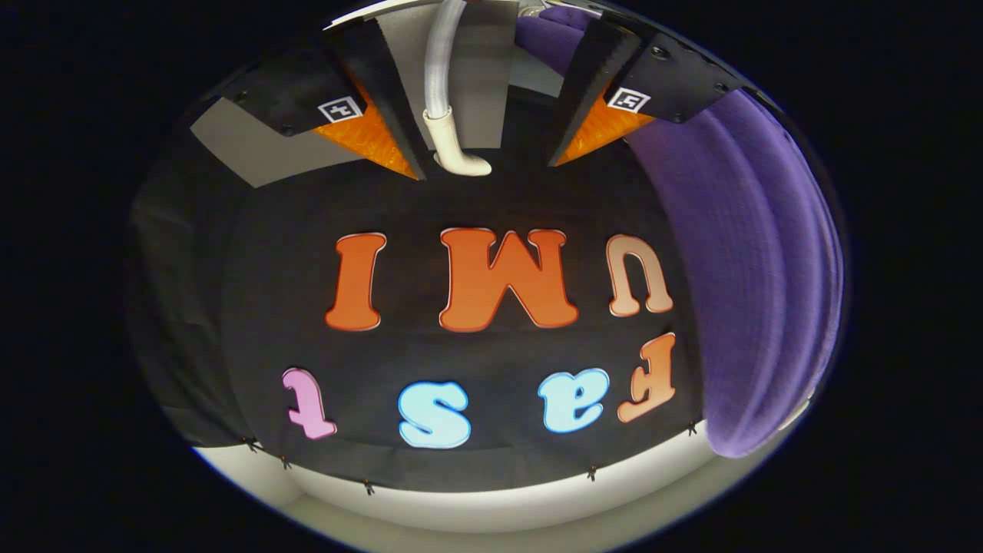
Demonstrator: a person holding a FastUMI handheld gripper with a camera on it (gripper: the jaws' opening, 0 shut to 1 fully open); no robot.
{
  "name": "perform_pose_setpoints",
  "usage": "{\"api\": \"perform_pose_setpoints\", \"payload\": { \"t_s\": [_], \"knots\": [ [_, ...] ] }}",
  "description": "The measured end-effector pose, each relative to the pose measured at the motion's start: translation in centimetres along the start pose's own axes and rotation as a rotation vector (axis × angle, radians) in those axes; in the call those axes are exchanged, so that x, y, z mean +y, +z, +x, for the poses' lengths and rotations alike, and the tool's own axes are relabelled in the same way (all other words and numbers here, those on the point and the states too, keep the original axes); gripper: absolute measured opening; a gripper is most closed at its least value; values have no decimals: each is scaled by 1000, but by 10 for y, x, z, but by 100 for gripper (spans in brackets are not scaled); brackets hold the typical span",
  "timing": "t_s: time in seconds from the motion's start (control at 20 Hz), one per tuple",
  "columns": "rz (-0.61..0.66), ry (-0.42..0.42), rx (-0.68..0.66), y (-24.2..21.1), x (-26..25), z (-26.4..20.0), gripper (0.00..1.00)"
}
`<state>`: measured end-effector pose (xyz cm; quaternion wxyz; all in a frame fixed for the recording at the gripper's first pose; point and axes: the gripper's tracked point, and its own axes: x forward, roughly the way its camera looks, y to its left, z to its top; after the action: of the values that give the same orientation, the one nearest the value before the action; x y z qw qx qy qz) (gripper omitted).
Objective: Iron the clothes twice with a garment steamer, once on the left side and once on the right side.
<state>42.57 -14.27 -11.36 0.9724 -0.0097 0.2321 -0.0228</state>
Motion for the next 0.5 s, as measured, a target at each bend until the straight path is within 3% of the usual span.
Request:
{"api": "perform_pose_setpoints", "payload": {
  "t_s": [0.15, 0.5],
  "knots": [
    [-13, -52, 110, -26, -27, 52, 99],
    [11, 51, 373, -88, -24, 106, 99]
  ]
}}
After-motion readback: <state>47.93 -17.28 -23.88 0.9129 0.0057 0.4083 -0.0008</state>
